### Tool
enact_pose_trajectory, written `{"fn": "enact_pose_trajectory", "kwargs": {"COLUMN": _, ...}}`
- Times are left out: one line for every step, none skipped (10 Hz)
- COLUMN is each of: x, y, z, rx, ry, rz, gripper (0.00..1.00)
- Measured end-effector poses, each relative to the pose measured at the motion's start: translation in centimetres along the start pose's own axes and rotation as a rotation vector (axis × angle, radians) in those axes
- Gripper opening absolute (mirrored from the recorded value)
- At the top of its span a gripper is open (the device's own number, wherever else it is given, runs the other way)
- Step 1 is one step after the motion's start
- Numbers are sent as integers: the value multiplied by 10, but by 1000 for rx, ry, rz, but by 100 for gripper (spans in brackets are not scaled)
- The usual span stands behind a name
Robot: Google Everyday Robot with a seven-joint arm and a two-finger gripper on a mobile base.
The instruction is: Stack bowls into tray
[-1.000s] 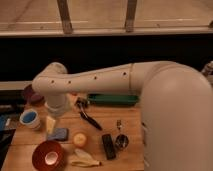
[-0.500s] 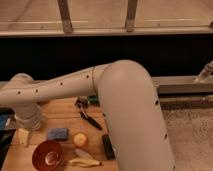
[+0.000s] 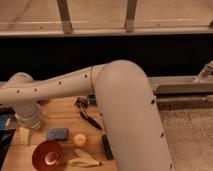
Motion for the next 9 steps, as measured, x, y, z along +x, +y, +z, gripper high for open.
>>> {"fn": "enact_pose_trajectory", "kwargs": {"x": 11, "y": -4, "z": 5, "rx": -5, "ry": 12, "rz": 37, "gripper": 80}}
{"fn": "enact_pose_trajectory", "kwargs": {"x": 26, "y": -6, "z": 9, "rx": -13, "ry": 16, "rz": 81, "gripper": 80}}
{"fn": "enact_pose_trajectory", "kwargs": {"x": 44, "y": -7, "z": 15, "rx": -24, "ry": 16, "rz": 124, "gripper": 80}}
{"fn": "enact_pose_trajectory", "kwargs": {"x": 59, "y": -8, "z": 21, "rx": -37, "ry": 16, "rz": 164, "gripper": 80}}
{"fn": "enact_pose_trajectory", "kwargs": {"x": 72, "y": -9, "z": 31, "rx": -59, "ry": 5, "rz": 204, "gripper": 80}}
{"fn": "enact_pose_trajectory", "kwargs": {"x": 77, "y": -8, "z": 41, "rx": -82, "ry": -13, "rz": 229, "gripper": 80}}
{"fn": "enact_pose_trajectory", "kwargs": {"x": 79, "y": -7, "z": 49, "rx": -99, "ry": -26, "rz": 242, "gripper": 80}}
{"fn": "enact_pose_trajectory", "kwargs": {"x": 74, "y": -5, "z": 58, "rx": -122, "ry": -41, "rz": 250, "gripper": 80}}
{"fn": "enact_pose_trajectory", "kwargs": {"x": 69, "y": -4, "z": 66, "rx": -139, "ry": -45, "rz": 252, "gripper": 80}}
